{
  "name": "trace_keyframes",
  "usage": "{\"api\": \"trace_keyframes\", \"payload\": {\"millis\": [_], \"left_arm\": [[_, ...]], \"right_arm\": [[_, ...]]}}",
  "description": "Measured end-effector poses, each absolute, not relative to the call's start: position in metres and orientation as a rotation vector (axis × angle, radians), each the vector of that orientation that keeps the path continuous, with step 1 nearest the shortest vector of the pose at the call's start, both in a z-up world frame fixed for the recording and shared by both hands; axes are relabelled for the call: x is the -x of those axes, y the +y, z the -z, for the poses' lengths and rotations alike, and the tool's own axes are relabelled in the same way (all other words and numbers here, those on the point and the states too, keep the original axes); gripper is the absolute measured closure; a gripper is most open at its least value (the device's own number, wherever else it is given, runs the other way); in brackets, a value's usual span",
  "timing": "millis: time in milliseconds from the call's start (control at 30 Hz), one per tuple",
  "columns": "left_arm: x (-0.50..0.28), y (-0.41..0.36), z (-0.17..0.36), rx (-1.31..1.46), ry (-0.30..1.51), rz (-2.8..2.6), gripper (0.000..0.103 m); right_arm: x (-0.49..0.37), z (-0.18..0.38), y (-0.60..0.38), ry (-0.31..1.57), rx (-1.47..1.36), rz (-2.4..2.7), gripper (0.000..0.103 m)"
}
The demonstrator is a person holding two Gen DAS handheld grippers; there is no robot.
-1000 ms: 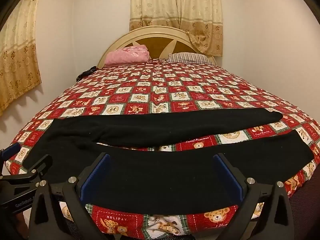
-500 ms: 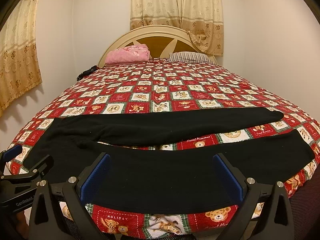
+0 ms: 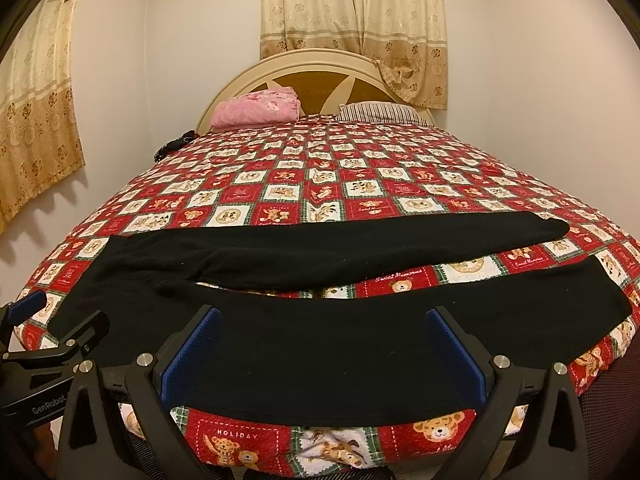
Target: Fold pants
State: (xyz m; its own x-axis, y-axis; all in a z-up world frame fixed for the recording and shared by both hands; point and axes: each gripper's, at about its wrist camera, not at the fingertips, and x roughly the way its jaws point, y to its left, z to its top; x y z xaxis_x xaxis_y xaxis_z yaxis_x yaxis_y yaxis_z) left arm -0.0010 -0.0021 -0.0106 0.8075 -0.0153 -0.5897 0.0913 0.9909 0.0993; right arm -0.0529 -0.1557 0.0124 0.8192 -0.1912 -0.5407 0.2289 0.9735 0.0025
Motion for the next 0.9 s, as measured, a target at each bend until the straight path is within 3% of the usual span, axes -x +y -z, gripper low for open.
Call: {"api": "trace_keyframes", "payload": {"millis": [900], "left_arm": [[-0.0035, 0.0045, 0.0093, -0.119, 0.635, 0.058, 0.0]], "right_arm": [[0.0525, -0.0098, -0.1502, 0.574, -0.071, 0.223, 0.001]]}}
